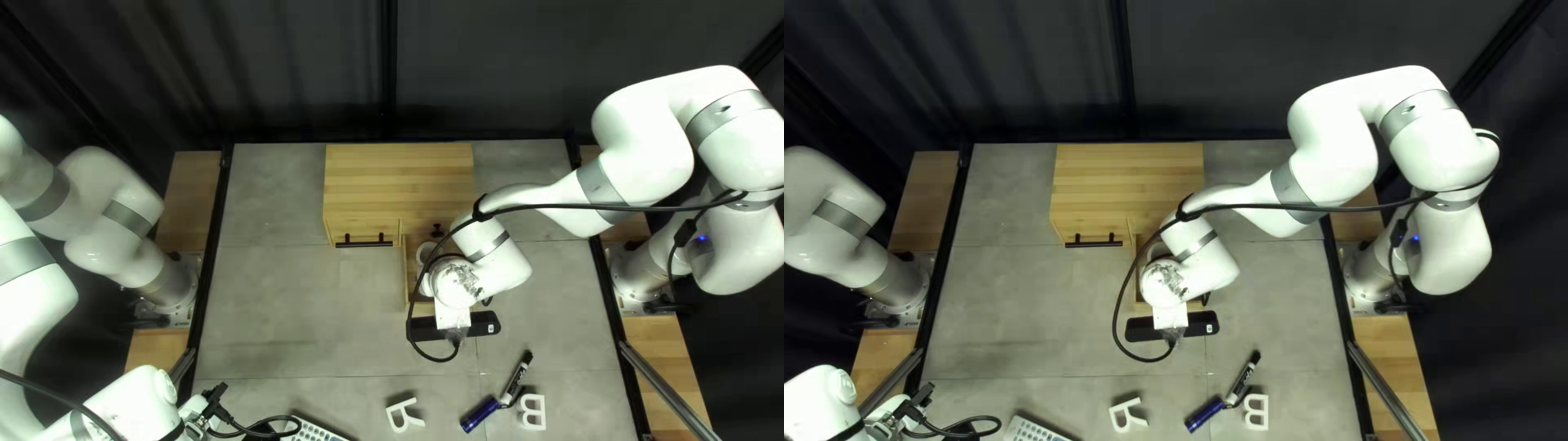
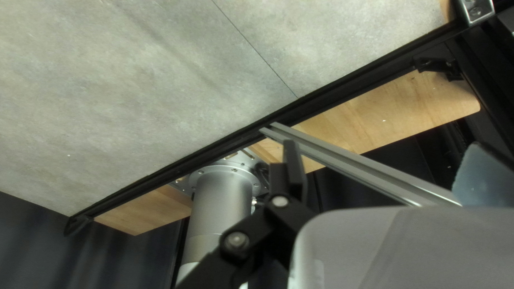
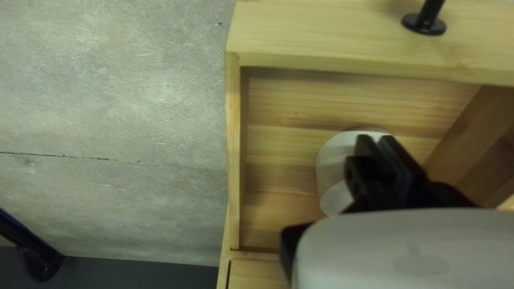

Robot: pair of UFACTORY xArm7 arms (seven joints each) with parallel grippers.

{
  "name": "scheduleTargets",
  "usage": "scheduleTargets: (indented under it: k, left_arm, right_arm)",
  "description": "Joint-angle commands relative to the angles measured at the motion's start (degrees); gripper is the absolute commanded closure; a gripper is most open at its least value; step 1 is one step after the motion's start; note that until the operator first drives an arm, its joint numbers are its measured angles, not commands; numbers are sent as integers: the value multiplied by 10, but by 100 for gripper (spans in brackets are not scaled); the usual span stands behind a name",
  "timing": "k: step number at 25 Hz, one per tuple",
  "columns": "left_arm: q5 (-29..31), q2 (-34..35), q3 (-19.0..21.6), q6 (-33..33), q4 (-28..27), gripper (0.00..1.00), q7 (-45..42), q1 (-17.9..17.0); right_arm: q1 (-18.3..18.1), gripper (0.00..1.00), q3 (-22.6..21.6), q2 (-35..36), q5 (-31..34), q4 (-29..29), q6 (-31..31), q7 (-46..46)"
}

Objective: Open drawers and place objects into drawer and close

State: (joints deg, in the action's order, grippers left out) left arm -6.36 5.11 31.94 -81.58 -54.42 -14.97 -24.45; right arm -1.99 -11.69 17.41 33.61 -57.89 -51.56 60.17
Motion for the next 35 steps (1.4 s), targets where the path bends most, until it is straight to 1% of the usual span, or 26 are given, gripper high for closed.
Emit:
scheduleTargets:
  k: [1, 7, 12, 25, 35]
  left_arm:
    - [0, 0, 0, 0, 0, 0, 0, 0]
    - [0, 0, 0, 0, 0, 0, 0, 0]
    - [0, 0, 0, 0, 0, 0, 0, 0]
    - [0, 0, 0, 0, 0, 0, 0, 0]
    - [0, 0, 0, 0, 0, 0, 0, 0]
  right_arm:
    - [-1, 100, -1, -3, -4, 2, -3, 2]
    - [-1, 99, -1, -9, -6, 10, -7, -1]
    - [-4, 99, 4, -3, 0, 17, 6, -9]
    - [-6, 99, 17, -3, 34, 26, 29, -23]
    - [-4, 99, 22, 2, 49, 22, 32, -35]
